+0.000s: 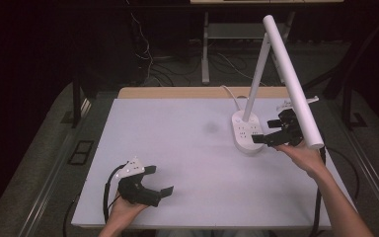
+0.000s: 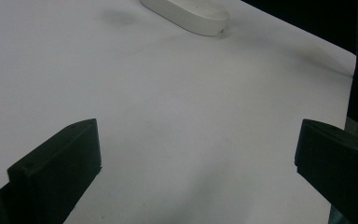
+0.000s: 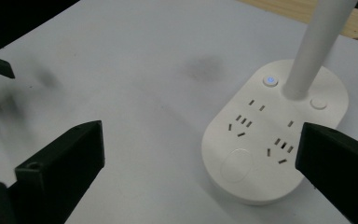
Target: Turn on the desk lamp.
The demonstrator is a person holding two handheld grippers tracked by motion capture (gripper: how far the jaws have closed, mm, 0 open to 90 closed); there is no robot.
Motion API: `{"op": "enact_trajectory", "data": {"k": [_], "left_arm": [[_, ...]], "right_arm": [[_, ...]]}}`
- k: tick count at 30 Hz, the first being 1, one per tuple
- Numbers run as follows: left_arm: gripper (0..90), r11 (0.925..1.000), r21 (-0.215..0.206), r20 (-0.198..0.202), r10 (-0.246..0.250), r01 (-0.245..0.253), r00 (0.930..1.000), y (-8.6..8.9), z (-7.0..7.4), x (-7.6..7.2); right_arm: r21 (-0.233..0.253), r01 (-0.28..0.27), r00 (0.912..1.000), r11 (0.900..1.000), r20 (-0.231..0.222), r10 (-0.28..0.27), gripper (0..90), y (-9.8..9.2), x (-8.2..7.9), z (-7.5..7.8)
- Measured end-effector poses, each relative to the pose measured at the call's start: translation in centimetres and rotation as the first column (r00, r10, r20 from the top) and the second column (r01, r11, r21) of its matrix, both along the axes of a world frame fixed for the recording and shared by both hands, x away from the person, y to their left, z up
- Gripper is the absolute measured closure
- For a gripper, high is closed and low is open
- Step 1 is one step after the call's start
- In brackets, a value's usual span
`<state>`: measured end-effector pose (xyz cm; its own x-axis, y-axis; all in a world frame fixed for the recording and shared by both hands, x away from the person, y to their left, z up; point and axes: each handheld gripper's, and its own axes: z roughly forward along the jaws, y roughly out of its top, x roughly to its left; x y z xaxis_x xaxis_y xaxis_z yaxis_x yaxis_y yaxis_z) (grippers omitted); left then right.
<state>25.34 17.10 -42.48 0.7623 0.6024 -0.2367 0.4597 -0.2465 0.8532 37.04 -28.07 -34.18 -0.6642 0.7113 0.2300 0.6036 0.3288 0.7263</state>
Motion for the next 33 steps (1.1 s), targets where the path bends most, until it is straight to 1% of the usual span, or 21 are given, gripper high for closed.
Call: {"op": "enact_trajectory", "data": {"k": [4, 8, 15, 16, 17, 21, 23, 25, 29, 31, 32, 33], "left_arm": [[0.0, 1.0000, 0.002, 0.000, 0.000, 0.000, 1.0000, 0.0, 0.0, 0.0], [0.0, 1.0000, -0.003, 0.001, 0.002, -0.002, 1.0000, 0.1, 0.0, 0.0], [0.0, 1.0000, -0.004, 0.001, 0.001, -0.001, 1.0000, 0.1, 0.0, 0.0], [0.0, 1.0000, -0.004, 0.002, 0.001, -0.001, 1.0000, 0.1, 0.0, 0.0], [0.0, 1.0000, -0.004, 0.002, 0.002, -0.002, 1.0000, 0.1, 0.0, 0.0], [0.0, 0.9999, -0.010, 0.002, 0.006, -0.006, 1.0000, 0.1, 0.0, 0.0], [0.0, 1.0000, -0.005, 0.000, 0.004, -0.004, 1.0000, 0.2, 0.0, 0.0], [0.0, 1.0000, -0.007, 0.002, 0.004, -0.004, 1.0000, 0.1, 0.0, 0.0], [0.0, 1.0000, -0.008, 0.001, 0.004, -0.004, 1.0000, 0.2, 0.0, 0.0], [0.0, 1.0000, -0.007, 0.001, 0.004, -0.004, 1.0000, 0.2, 0.0, 0.0], [0.0, 1.0000, -0.009, 0.003, 0.005, -0.005, 1.0000, 0.2, 0.0, 0.0], [0.0, 1.0000, -0.009, 0.003, 0.005, -0.005, 1.0000, 0.2, 0.0, 0.0]], "right_arm": [[-0.015, 0.008, 1.0000, 1.000, -0.001, -0.008, 1.0, -0.3, 0.8, -0.1], [-0.019, 0.017, 0.9998, 1.000, -0.006, -0.017, 1.0, -0.8, 1.7, -0.2], [0.009, 0.035, 0.9994, 0.999, -0.003, -0.035, 1.0, -1.6, 3.4, -0.5], [0.009, 0.041, 0.9992, 0.999, -0.003, -0.041, 3.6, -1.7, 3.7, -0.6], [0.013, 0.030, 0.9996, 0.999, 0.000, -0.030, 6.5, -1.8, 3.9, -0.7], [0.017, 0.040, 0.9992, 0.999, -0.001, -0.040, 7.0, -2.0, 4.8, -1.0], [0.024, 0.037, 0.9993, 0.999, -0.001, -0.037, 14.4, -2.1, 5.1, -1.0], [0.028, 0.046, 0.9989, 0.999, 0.000, -0.046, 14.9, -2.2, 5.5, -1.1], [0.031, 0.057, 0.9983, 0.998, -0.010, -0.057, 25.6, -2.7, 6.2, -1.7], [0.033, 0.075, 0.9971, 0.997, -0.016, -0.075, 33.2, -2.9, 6.7, -2.2], [0.033, 0.075, 0.9971, 0.997, -0.016, -0.075, 33.2, -2.9, 6.7, -2.2], [0.038, 0.081, 0.9966, 0.996, -0.016, -0.080, 35.5, -3.1, 6.9, -2.3]]}}
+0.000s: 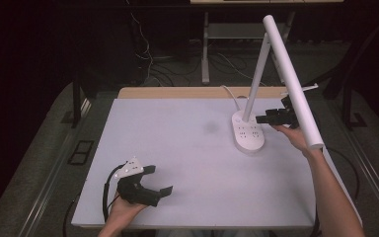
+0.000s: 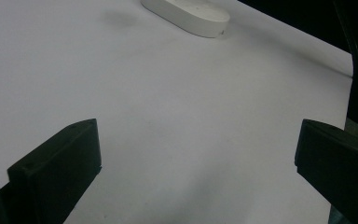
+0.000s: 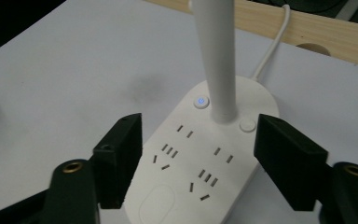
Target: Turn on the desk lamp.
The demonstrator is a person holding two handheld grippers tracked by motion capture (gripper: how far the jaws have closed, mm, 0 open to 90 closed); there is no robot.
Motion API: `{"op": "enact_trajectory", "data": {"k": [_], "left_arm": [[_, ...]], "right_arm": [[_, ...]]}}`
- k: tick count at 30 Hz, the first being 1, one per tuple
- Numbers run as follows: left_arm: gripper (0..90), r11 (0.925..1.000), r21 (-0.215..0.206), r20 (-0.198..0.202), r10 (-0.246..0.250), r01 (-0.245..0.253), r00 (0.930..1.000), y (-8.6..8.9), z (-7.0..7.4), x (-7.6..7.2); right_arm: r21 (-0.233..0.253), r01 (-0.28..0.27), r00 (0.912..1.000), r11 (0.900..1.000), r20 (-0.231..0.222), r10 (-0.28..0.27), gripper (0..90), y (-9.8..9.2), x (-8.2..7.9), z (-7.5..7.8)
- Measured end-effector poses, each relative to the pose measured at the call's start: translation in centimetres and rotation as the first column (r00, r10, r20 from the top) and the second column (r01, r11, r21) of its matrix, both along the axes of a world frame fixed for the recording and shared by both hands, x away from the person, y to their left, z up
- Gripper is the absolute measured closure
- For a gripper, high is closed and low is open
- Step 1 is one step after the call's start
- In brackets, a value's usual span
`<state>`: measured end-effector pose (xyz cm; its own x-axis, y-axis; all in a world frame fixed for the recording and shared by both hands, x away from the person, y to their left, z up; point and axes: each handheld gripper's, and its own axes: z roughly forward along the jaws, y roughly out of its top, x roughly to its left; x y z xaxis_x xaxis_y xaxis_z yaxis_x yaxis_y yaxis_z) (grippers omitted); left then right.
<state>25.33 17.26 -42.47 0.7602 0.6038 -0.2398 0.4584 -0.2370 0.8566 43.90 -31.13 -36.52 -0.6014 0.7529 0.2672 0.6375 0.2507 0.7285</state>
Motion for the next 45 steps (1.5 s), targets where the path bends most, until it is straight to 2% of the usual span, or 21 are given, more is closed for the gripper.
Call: {"op": "enact_trajectory", "data": {"k": [6, 10, 17, 18, 31, 37, 45], "left_arm": [[0.0, 1.0000, 0.002, -0.001, -0.003, 0.003, 1.0000, 0.0, 0.0, 0.0], [0.0, 1.0000, 0.003, -0.001, -0.006, 0.006, 1.0000, 0.0, 0.0, 0.0], [0.0, 1.0000, 0.003, -0.003, -0.007, 0.007, 1.0000, 0.0, 0.0, 0.1], [0.0, 1.0000, 0.003, -0.002, -0.008, 0.008, 1.0000, -0.1, 0.0, 0.1], [0.0, 1.0000, 0.003, -0.008, -0.009, 0.009, 0.9999, 0.1, 0.0, 0.1], [0.0, 1.0000, 0.001, -0.008, -0.009, 0.009, 0.9999, 0.1, 0.0, 0.1], [0.0, 0.9999, 0.004, -0.008, -0.012, 0.012, 0.9999, 0.0, -0.1, 0.1]], "right_arm": [[0.040, 0.034, 0.9994, 0.999, 0.008, -0.034, 45.7, -0.5, 0.9, -0.8], [0.045, 0.046, 0.9989, 0.998, 0.005, -0.046, 49.9, -0.6, 1.3, -1.1], [0.068, 0.069, 0.9976, 0.995, -0.013, -0.068, 60.5, -0.7, 2.2, -2.3], [0.072, 0.078, 0.9967, 0.994, -0.028, -0.076, 63.2, -0.7, 2.4, -2.6], [0.070, 0.103, 0.9938, 0.992, -0.048, -0.100, 74.1, 0.1, 3.5, -4.0], [0.073, 0.132, 0.9900, 0.989, -0.061, -0.127, 83.5, 0.4, 4.1, -5.1], [0.075, 0.156, 0.9850, 0.985, -0.087, -0.149, 87.4, 0.7, 4.6, -6.2]]}}
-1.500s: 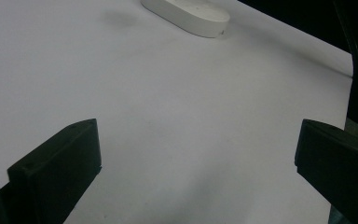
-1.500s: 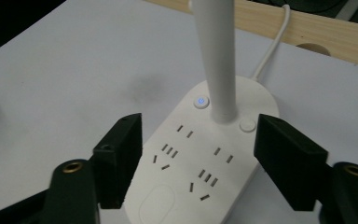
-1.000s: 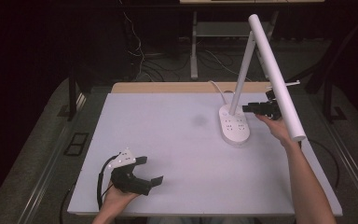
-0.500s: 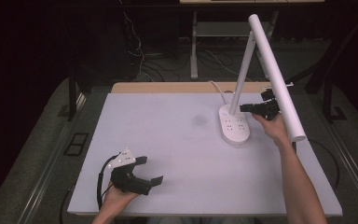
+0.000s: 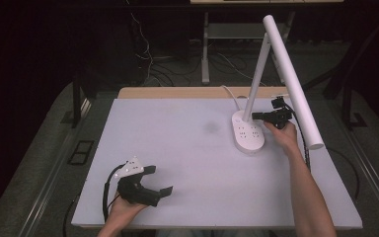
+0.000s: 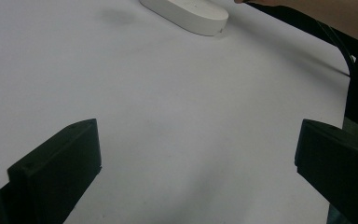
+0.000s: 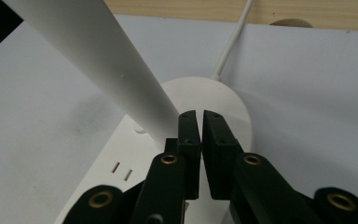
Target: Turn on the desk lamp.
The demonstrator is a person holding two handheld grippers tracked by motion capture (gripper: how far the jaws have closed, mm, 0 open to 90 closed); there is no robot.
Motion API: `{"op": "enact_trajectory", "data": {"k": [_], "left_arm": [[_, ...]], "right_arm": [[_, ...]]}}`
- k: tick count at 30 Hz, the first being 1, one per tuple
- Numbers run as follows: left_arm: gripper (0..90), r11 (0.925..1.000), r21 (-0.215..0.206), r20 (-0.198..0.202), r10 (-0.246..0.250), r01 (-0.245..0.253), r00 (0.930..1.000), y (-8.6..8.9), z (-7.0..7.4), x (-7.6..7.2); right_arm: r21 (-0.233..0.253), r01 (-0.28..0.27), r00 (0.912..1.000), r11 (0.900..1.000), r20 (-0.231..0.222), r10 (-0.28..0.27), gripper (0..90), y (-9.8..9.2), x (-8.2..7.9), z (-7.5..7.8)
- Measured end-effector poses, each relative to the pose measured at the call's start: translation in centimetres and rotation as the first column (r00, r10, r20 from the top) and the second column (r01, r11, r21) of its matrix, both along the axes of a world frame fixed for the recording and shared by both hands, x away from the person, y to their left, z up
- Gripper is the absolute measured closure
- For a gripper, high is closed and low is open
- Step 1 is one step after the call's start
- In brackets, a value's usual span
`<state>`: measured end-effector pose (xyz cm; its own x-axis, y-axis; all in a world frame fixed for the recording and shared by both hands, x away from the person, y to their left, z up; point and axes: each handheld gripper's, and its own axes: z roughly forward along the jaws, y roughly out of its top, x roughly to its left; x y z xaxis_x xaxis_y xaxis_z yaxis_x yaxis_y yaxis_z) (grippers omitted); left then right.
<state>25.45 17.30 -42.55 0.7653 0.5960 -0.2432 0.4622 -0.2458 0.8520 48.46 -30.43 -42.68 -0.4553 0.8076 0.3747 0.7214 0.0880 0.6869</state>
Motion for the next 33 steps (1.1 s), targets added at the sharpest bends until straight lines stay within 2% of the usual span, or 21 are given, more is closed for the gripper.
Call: {"op": "enact_trajectory", "data": {"k": [8, 18, 24, 29, 33], "left_arm": [[0.0, 1.0000, 0.000, 0.000, -0.003, 0.003, 1.0000, -0.05, -0.03, 0.02], [0.0, 1.0000, 0.002, 0.001, -0.006, 0.006, 1.0000, -0.14, -0.04, -0.04], [0.0, 1.0000, 0.001, 0.001, -0.003, 0.003, 1.0000, 0.02, 0.03, -0.03], [0.0, 0.9999, 0.004, 0.005, -0.010, 0.010, 0.9999, -0.10, 0.04, -0.07], [0.0, 0.9999, 0.001, 0.006, -0.012, 0.012, 0.9999, -0.07, 0.06, -0.08]], "right_arm": [[-0.018, 0.021, 0.9998, 1.000, 0.003, -0.021, 89.6, 0.17, 0.19, -0.46], [0.001, 0.035, 0.9994, 0.999, 0.003, -0.035, 90.0, 0.05, 0.18, -0.70], [-0.028, 0.040, 0.9992, 0.999, 0.001, -0.040, 90.0, 0.27, 0.12, -0.56], [-0.013, 0.054, 0.9985, 0.998, -0.009, -0.054, 90.0, 0.24, 0.12, -0.68], [-0.030, 0.055, 0.9985, 0.998, -0.007, -0.055, 90.0, 0.40, 0.09, -0.55]]}}
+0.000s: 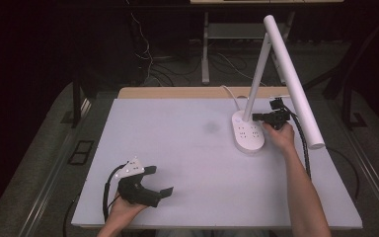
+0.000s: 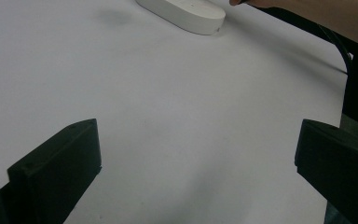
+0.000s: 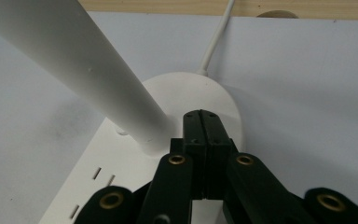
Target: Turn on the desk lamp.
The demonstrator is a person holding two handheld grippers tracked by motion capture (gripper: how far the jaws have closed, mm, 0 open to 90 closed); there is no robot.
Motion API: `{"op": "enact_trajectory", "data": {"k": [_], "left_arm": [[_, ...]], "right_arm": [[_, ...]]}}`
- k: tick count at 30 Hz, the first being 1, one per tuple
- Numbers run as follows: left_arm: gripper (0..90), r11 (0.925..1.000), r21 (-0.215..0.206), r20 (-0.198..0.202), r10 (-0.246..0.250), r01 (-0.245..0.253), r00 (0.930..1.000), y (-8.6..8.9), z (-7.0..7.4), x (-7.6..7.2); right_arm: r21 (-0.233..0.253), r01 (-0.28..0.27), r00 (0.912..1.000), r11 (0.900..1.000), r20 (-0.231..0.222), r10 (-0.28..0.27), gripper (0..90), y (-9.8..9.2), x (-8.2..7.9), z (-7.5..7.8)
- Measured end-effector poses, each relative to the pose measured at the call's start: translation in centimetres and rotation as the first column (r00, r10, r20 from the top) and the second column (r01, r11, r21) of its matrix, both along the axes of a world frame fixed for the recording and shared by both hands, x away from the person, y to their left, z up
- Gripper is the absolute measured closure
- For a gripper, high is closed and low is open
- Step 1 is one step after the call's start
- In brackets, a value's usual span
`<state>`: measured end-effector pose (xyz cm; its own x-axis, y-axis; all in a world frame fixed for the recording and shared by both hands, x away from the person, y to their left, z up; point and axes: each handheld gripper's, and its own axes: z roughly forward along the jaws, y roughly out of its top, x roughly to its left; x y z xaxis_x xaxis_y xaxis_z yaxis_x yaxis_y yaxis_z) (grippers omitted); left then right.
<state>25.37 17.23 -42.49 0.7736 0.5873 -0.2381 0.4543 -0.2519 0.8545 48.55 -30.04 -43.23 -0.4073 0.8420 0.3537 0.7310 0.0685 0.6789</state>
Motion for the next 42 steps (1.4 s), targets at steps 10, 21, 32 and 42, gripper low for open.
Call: {"op": "enact_trajectory", "data": {"k": [10, 21, 32, 42], "left_arm": [[0.0, 1.0000, 0.000, -0.002, 0.000, 0.000, 1.0000, 0.0, 0.0, 0.0], [0.0, 1.0000, 0.001, -0.003, 0.001, -0.001, 1.0000, -0.1, 0.0, 0.0], [0.0, 1.0000, 0.000, -0.001, -0.001, 0.001, 1.0000, -0.1, 0.0, 0.0], [0.0, 1.0000, -0.005, 0.001, 0.001, -0.001, 1.0000, 0.0, 0.0, -0.1]], "right_arm": [[-0.026, -0.001, 1.0000, 1.000, 0.006, 0.001, 89.9, 0.0, 0.0, 0.4], [-0.041, -0.013, 0.9996, 0.999, 0.025, 0.014, 89.8, -1.2, -1.1, 2.1], [-0.057, -0.038, 0.9984, 0.998, 0.039, 0.041, 89.7, -1.4, -2.6, 3.8], [-0.077, -0.057, 0.9966, 0.995, 0.055, 0.061, 82.2, -0.8, -4.9, 5.4]]}}
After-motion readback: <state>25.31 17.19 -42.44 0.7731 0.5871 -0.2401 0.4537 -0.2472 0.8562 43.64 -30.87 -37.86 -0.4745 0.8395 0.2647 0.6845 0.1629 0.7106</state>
